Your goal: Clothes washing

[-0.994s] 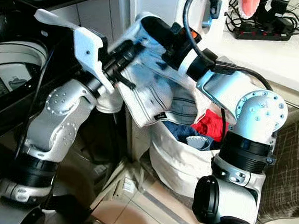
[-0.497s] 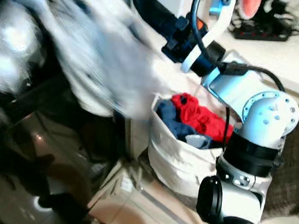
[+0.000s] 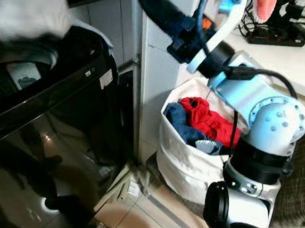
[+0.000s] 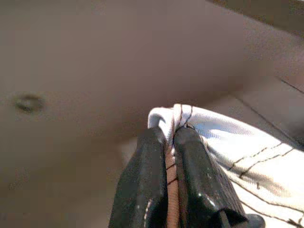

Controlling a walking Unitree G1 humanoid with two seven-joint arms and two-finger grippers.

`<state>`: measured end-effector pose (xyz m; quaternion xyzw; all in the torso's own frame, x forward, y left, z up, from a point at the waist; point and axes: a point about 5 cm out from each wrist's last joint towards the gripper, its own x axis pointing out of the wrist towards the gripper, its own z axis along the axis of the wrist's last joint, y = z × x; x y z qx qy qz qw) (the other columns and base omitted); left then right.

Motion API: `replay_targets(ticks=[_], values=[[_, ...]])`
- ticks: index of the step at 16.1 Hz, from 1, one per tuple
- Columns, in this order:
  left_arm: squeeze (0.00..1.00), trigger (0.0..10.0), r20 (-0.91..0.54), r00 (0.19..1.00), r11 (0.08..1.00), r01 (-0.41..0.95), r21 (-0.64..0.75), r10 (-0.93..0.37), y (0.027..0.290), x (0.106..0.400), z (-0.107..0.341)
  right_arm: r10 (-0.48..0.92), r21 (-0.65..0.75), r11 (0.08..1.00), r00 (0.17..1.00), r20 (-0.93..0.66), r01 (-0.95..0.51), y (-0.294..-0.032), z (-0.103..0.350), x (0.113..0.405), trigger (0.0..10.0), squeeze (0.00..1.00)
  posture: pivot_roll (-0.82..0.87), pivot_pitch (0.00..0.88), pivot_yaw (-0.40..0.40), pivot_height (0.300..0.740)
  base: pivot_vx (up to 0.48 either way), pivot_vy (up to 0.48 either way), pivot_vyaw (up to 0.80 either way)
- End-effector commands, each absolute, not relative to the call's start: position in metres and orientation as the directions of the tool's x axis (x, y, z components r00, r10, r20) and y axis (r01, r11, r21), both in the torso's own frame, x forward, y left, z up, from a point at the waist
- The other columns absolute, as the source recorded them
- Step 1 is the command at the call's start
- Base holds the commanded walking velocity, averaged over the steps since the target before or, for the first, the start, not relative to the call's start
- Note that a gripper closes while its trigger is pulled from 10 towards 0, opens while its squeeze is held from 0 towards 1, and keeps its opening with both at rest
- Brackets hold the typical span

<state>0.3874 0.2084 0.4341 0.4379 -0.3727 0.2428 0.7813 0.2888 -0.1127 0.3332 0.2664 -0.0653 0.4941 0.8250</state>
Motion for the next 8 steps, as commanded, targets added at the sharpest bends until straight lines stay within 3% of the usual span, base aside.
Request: replay_targets(ticks=[1,2,3,4,6,7,8], values=[[0.0,0.0,0.542,0.831,0.622,-0.492,0.609,0.127,0.215,0.41,0.378,0.785,0.356,0.379,0.501,0.365,-0.854,-0.11,0.331,0.284,10.0,0.0,-0.03,0.0,0.075,0.74,0.0,0.0,0.0],[0.0,0.0,0.456,0.878,0.66,-0.43,0.616,0.145,0.216,0.415,0.358,0.786,0.356,0.382,0.502,0.36,-0.853,-0.109,0.329,0.284,10.0,0.0,-0.03,0.0,0.075,0.74,0.0,0.0,0.0],[0.0,10.0,0.242,0.952,0.725,-0.3,0.62,0.186,0.22,0.421,0.312,0.791,0.357,0.385,0.503,0.347,-0.851,-0.107,0.326,0.283,10.0,0.0,-0.04,0.0,0.078,0.74,0.0,0.0,0.0],[0.0,10.0,0.185,0.964,0.742,-0.264,0.616,0.189,0.222,0.422,0.299,0.795,0.357,0.387,0.504,0.338,-0.85,-0.106,0.324,0.282,10.0,0.0,-0.04,0.0,0.08,0.74,0.0,0.0,0.0],[0.0,10.0,-0.015,0.959,0.811,-0.231,0.538,0.283,0.239,0.418,0.261,0.852,0.281,0.442,0.497,0.165,-0.852,-0.098,0.302,0.274,10.0,0.0,-0.05,0.0,0.083,0.74,0.0,0.0,0.0],[0.22,10.0,-0.081,0.941,0.847,-0.256,0.466,0.328,0.248,0.415,0.252,0.879,0.241,0.448,0.474,0.059,-0.861,-0.095,0.288,0.268,10.0,0.0,-0.05,0.0,0.08,0.74,0.0,0.0,0.0],[1.0,10.0,-0.121,0.934,0.872,-0.259,0.417,0.335,0.252,0.413,0.248,0.894,0.223,0.438,0.448,-0.008,-0.871,-0.093,0.278,0.264,10.0,0.0,-0.05,0.0,0.08,0.74,0.0,0.0,0.0]])
